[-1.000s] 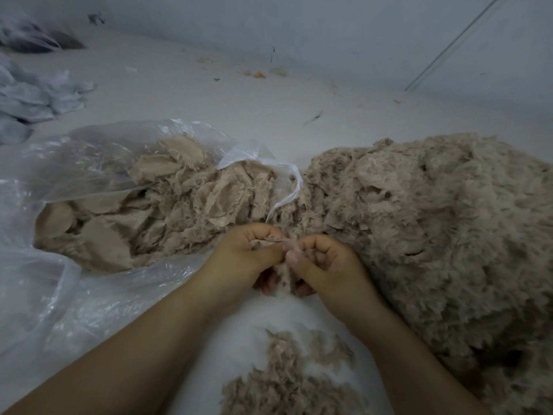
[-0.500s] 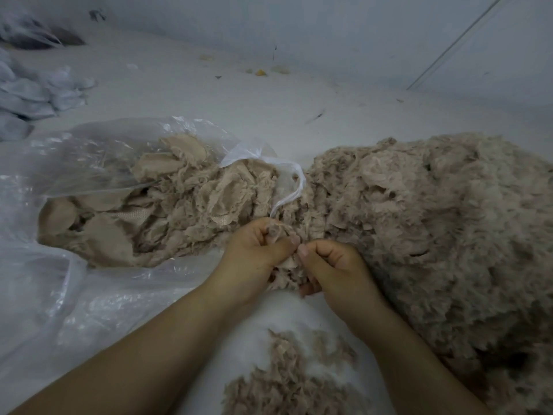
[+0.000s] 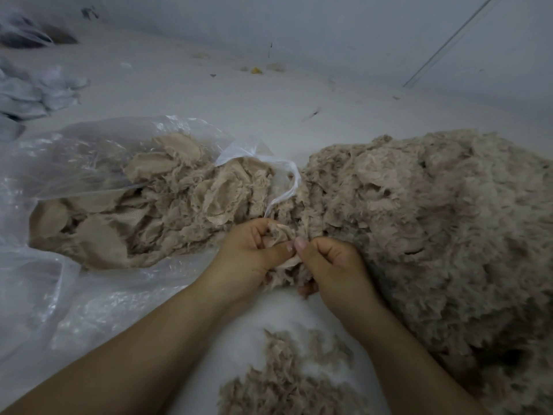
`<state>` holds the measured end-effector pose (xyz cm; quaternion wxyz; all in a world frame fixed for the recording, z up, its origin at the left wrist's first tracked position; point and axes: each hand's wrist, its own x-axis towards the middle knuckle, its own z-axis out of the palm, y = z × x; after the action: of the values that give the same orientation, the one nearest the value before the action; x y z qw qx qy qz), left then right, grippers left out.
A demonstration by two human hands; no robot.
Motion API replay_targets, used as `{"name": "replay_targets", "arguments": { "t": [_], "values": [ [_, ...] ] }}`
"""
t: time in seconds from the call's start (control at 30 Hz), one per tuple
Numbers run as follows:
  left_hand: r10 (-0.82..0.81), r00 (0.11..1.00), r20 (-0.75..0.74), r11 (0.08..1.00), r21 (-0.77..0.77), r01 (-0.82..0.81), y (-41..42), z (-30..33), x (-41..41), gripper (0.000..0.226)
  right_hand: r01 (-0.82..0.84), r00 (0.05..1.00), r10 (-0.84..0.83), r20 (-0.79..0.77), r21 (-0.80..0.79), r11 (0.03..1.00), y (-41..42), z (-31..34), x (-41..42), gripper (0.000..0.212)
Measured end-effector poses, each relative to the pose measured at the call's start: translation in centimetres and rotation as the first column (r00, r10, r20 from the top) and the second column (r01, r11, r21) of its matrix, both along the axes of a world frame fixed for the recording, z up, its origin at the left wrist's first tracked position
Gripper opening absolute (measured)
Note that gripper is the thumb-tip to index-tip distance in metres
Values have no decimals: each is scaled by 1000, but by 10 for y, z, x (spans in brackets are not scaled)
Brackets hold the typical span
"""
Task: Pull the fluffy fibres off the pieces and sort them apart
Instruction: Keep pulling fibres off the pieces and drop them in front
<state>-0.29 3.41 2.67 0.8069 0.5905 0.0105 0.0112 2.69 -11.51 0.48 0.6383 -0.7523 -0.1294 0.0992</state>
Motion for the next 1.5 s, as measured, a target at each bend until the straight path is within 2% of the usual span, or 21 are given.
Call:
{"name": "replay_targets", "arguments": {
  "t": [0.07, 0.13, 0.23, 0.37, 0.47, 0.57, 0.63, 0.77, 0.87, 0.93, 0.97, 1.03, 1.1, 1.2, 1.3, 1.37, 1.43, 1.5],
  "values": [
    [9, 1000, -6, 999, -32, -9, 3, 1, 0, 19, 52, 997, -46, -63, 88, 995, 0, 2, 1, 62],
    [11, 1000, -16, 999, -49, -12, 8, 1, 1, 17, 90, 988, -65, -141, 184, 979, -1, 4, 2, 54],
    [-45, 998, -37, 999, 4, 45, 10, -1, 0, 22, 15, 998, -5, -70, 140, 990, -1, 5, 0, 34],
    [-135, 990, -31, 979, 152, 138, 4, -3, 0, 28, -46, 998, 52, -29, 174, 984, -1, 7, -2, 13],
    [-142, 988, -63, 973, 173, 151, 6, -2, 2, 28, -4, 1000, 6, -23, 99, 995, -1, 6, 0, 20],
    [-75, 993, -93, 991, 104, 85, 8, -3, 3, 26, 38, 996, -27, -80, 134, 990, 0, 7, 1, 27],
    [-42, 994, -101, 991, 126, 55, 8, -5, 4, 20, 53, 996, -43, -81, 126, 991, 0, 7, 0, 31],
    [-94, 987, -127, 986, 124, 110, 9, -6, 4, 6, 89, 989, -70, -128, 151, 984, 1, 8, 0, 27],
    [-152, 977, -150, 984, 70, 164, 11, -5, 2, 21, 73, 986, -41, -164, 193, 978, 0, 8, 0, 31],
    [-177, 973, -146, 981, 56, 187, 11, -5, 1, 27, 42, 989, -12, -150, 204, 978, 1, 9, -1, 24],
    [-181, 973, -146, 980, 60, 191, 10, -5, 1, 22, 21, 992, 4, -129, 192, 981, 1, 10, -2, 16],
    [-183, 972, -144, 979, 63, 194, 9, -4, 0, 12, 3, 996, 9, -87, 142, 990, 1, 9, -3, 13],
    [-155, 979, -134, 987, 6, 158, 10, -5, 0, 11, 32, 997, -24, -78, 106, 994, 1, 10, -3, 24],
    [-46, 991, -122, 998, -57, 39, 11, -7, 0, 19, 82, 989, -59, -138, 165, 983, 1, 10, -2, 27],
    [35, 998, -46, 989, 144, -28, 6, -9, -3, 28, 43, 994, -23, -106, 196, 980, 1, 12, -3, 30],
    [46, 998, 54, 953, 298, -60, 1, -10, -6, 21, -29, 997, 42, -60, 198, 980, 1, 15, -5, 28],
    [32, 988, 151, 924, 374, -87, -3, -8, -8, 12, -72, 995, 82, -51, 186, 980, 0, 15, -6, 31],
    [22, 977, 211, 916, 387, -105, -4, -8, -10, 12, -87, 994, 97, -57, 163, 983, -1, 13, -5, 38]
  ]
}}
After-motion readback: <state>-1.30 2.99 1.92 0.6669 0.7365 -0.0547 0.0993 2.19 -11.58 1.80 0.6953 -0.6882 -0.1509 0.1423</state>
